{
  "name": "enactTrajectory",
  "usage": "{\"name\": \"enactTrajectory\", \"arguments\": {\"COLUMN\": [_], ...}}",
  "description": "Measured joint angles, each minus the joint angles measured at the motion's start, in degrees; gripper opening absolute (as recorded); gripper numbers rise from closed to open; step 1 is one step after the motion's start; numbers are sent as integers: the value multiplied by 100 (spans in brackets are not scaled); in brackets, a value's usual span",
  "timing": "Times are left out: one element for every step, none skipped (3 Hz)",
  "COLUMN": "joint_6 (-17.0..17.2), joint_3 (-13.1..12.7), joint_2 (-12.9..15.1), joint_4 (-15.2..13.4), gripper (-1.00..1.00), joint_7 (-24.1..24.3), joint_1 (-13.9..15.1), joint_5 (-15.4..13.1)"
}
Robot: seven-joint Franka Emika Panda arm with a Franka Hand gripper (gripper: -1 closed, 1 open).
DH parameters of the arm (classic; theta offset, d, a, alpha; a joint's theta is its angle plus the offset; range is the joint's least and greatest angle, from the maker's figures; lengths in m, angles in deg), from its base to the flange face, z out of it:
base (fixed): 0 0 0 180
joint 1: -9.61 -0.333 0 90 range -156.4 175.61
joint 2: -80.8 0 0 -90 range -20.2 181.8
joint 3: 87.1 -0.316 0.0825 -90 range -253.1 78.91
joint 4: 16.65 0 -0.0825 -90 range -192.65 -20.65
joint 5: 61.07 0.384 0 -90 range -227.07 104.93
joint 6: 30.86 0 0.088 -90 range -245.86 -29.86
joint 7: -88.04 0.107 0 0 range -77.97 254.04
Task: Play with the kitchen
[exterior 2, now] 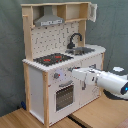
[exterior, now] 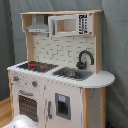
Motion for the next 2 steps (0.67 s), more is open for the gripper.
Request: {"name": "enactTrajectory", "arguments": {"joint_6": [-40, -31], "joint_3": [-123, -232], "joint_2": [3, 4], "joint_4": [-481, -924], "gripper": [100, 100], "joint_7": [-183, -282], "joint_1": [-386, -799], "joint_5": [0, 0]}}
